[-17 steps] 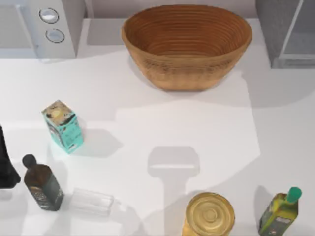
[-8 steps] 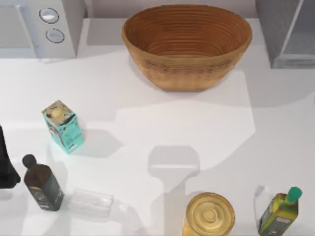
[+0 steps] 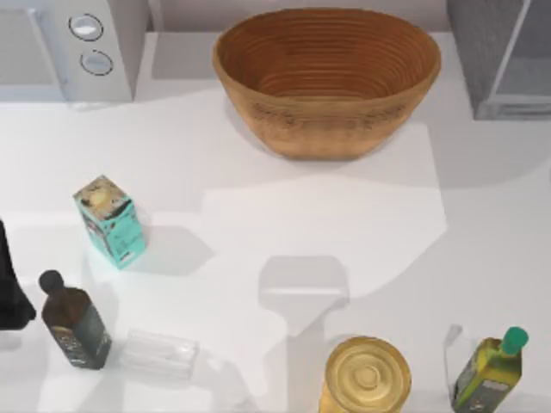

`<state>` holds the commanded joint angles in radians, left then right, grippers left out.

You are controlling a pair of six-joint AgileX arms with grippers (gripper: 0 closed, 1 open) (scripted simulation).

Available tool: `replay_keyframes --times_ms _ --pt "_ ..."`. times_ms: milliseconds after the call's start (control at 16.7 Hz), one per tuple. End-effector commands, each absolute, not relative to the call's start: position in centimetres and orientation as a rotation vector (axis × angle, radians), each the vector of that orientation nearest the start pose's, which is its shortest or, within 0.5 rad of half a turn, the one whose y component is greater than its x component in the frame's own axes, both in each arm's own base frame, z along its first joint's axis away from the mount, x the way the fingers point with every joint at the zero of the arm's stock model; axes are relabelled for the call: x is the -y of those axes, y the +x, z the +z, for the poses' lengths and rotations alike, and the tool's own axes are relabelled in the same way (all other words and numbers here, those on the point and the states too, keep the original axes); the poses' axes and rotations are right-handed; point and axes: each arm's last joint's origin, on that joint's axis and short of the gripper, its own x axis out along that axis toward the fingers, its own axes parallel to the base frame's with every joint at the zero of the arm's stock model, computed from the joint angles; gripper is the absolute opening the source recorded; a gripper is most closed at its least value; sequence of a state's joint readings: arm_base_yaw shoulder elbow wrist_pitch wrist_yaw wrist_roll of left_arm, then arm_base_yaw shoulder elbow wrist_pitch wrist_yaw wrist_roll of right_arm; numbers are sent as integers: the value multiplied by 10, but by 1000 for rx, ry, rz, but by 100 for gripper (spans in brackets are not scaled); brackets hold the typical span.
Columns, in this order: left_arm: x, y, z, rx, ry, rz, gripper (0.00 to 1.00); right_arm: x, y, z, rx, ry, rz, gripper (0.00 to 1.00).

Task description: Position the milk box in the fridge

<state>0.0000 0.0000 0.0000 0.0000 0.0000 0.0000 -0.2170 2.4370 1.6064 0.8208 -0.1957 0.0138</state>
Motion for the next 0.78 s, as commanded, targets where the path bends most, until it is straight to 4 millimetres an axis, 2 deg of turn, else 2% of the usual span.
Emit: replay_keyframes --times_ms 420,780 --pt "1 106 160 0 0 0 100 103 524 129 -12 6 7 98" --pt "1 106 160 0 0 0 100 103 524 129 -12 6 7 100"
